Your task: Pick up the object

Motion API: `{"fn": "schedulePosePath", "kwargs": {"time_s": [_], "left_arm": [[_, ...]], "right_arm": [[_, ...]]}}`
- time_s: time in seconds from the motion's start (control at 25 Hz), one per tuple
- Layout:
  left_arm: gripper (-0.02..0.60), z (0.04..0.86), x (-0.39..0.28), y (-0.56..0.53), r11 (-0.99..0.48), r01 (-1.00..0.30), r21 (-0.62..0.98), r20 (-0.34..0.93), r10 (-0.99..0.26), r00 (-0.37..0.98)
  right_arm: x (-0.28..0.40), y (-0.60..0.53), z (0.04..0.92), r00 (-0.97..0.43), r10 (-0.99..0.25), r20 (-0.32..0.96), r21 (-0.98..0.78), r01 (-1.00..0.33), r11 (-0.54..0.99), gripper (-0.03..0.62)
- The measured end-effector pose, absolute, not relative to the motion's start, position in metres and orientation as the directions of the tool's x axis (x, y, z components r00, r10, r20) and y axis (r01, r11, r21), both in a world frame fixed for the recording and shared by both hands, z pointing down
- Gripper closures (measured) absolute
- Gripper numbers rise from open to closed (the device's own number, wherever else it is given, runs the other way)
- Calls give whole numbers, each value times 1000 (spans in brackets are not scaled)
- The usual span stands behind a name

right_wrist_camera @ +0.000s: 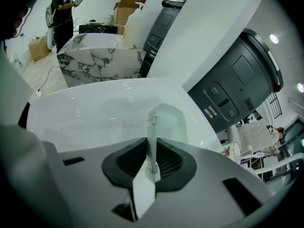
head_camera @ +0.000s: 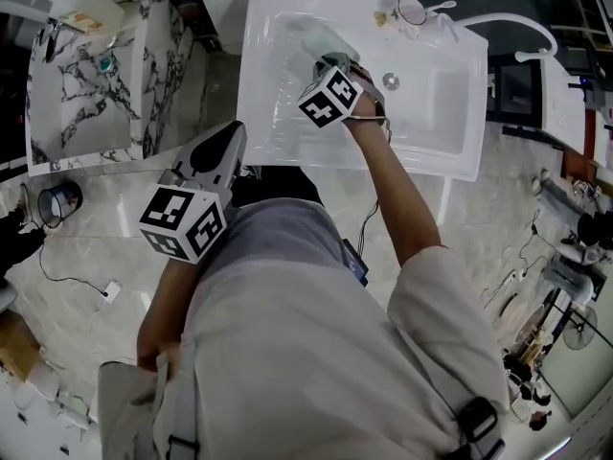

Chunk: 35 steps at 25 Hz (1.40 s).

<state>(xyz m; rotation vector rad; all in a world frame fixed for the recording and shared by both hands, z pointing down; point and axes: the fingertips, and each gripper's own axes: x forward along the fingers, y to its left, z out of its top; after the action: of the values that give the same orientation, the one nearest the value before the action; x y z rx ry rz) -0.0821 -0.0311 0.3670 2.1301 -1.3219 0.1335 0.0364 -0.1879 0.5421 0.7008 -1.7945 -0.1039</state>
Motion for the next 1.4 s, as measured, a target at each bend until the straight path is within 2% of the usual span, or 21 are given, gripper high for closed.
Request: {"fn": "schedulePosePath", "kwargs": {"time_s": [1.4], "left_arm": [[580,364,-74,15,-360,-824,437,371,-763,530]], "right_arm": [[64,-107,522,-232,-509,829,297,-588,752,533]]}}
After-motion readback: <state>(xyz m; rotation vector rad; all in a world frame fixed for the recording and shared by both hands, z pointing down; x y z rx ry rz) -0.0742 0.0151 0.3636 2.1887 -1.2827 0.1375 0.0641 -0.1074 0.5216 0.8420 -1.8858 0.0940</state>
